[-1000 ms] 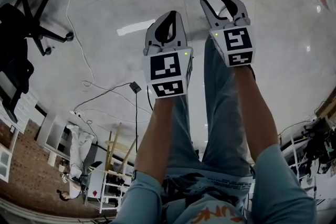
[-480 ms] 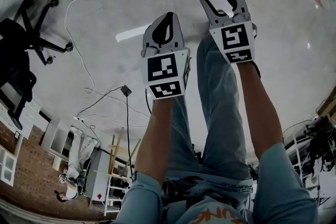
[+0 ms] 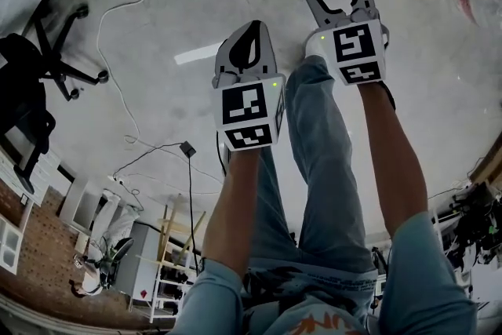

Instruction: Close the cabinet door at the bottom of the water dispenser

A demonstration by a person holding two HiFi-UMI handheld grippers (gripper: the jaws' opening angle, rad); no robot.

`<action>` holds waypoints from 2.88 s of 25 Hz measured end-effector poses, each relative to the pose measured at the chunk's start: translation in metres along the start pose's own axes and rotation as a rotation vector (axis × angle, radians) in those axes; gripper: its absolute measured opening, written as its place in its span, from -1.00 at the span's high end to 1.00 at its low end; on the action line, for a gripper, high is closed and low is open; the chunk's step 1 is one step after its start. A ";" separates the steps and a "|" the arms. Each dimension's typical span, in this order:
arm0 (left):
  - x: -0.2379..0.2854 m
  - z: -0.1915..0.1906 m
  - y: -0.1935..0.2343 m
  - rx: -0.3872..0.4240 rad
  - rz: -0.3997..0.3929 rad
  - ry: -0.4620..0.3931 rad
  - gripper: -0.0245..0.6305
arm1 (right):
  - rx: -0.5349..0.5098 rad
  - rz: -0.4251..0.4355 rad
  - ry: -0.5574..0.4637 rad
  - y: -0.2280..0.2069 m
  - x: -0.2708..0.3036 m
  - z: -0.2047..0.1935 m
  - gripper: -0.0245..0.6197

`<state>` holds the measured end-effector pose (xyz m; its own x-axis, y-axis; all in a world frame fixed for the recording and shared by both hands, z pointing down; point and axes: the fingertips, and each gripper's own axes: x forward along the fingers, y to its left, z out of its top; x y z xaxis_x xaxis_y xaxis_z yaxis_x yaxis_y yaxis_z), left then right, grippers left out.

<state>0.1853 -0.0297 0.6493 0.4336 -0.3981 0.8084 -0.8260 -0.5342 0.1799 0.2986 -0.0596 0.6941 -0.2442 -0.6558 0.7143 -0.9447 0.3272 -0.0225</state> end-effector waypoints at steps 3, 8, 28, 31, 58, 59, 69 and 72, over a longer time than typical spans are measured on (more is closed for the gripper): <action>0.006 0.010 -0.005 0.002 0.005 -0.010 0.90 | -0.005 0.002 -0.011 -0.012 0.005 0.005 0.30; 0.016 0.025 -0.015 0.002 0.008 -0.026 0.90 | -0.001 -0.003 -0.032 -0.033 0.012 0.012 0.30; 0.057 0.077 -0.039 0.064 0.004 -0.043 0.90 | 0.076 -0.039 -0.115 -0.109 0.049 0.056 0.45; 0.058 0.077 -0.044 0.065 0.001 -0.040 0.90 | 0.106 -0.045 -0.119 -0.114 0.051 0.058 0.47; -0.015 0.093 -0.044 -0.021 -0.023 -0.193 0.90 | 0.324 0.004 -0.079 -0.051 -0.030 0.038 0.84; -0.022 0.092 -0.044 -0.013 -0.031 -0.196 0.90 | 0.335 0.010 -0.090 -0.042 -0.038 0.041 0.84; -0.117 0.095 -0.007 0.033 -0.117 -0.278 0.90 | 0.388 0.076 -0.234 0.052 -0.099 0.117 0.84; -0.160 0.097 0.004 0.033 -0.150 -0.325 0.90 | 0.373 0.073 -0.275 0.084 -0.121 0.149 0.84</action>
<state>0.1475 -0.0408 0.4660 0.6458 -0.5270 0.5525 -0.7344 -0.6266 0.2608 0.2165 -0.0546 0.5012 -0.3141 -0.8125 0.4911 -0.9249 0.1453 -0.3512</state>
